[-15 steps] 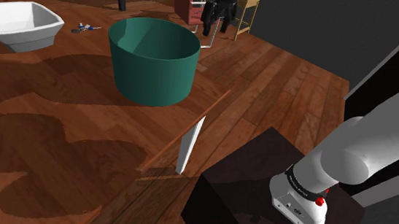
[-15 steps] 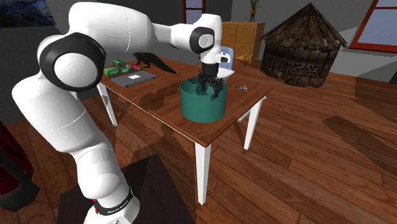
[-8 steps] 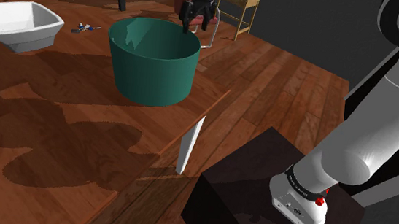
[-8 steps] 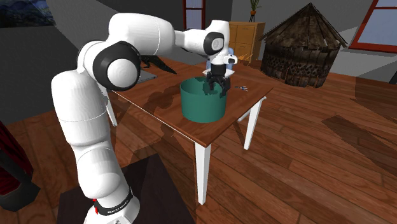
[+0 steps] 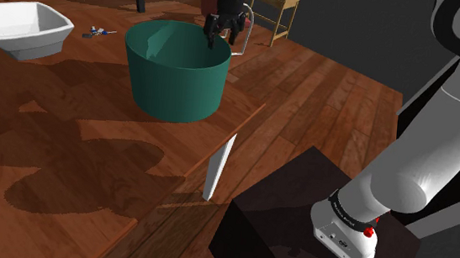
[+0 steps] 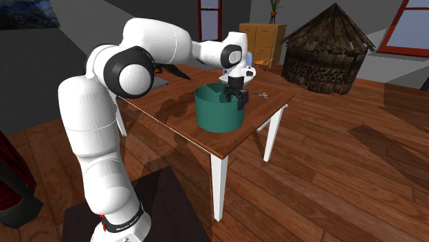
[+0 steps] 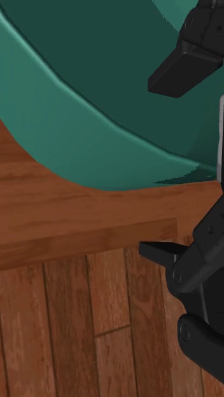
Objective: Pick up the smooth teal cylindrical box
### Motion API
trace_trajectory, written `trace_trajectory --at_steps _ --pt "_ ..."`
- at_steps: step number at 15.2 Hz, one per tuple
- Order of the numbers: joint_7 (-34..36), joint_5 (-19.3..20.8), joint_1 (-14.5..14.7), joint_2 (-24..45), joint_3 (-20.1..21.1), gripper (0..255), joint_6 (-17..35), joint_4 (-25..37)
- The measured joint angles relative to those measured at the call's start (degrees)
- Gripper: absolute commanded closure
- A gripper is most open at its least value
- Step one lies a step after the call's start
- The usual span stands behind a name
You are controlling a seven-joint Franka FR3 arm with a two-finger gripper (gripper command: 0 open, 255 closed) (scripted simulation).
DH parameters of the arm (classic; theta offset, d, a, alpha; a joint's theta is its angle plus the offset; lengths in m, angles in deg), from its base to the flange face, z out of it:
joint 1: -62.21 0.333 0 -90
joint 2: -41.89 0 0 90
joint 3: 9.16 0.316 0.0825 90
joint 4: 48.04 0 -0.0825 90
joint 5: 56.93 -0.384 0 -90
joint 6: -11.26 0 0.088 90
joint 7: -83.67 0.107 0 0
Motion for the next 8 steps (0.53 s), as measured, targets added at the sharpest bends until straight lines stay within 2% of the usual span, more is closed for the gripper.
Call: trace_trajectory --at_steps 8 --pt "-0.04 -0.02 -0.05 -0.05 -0.03 255 0.56 -0.56"
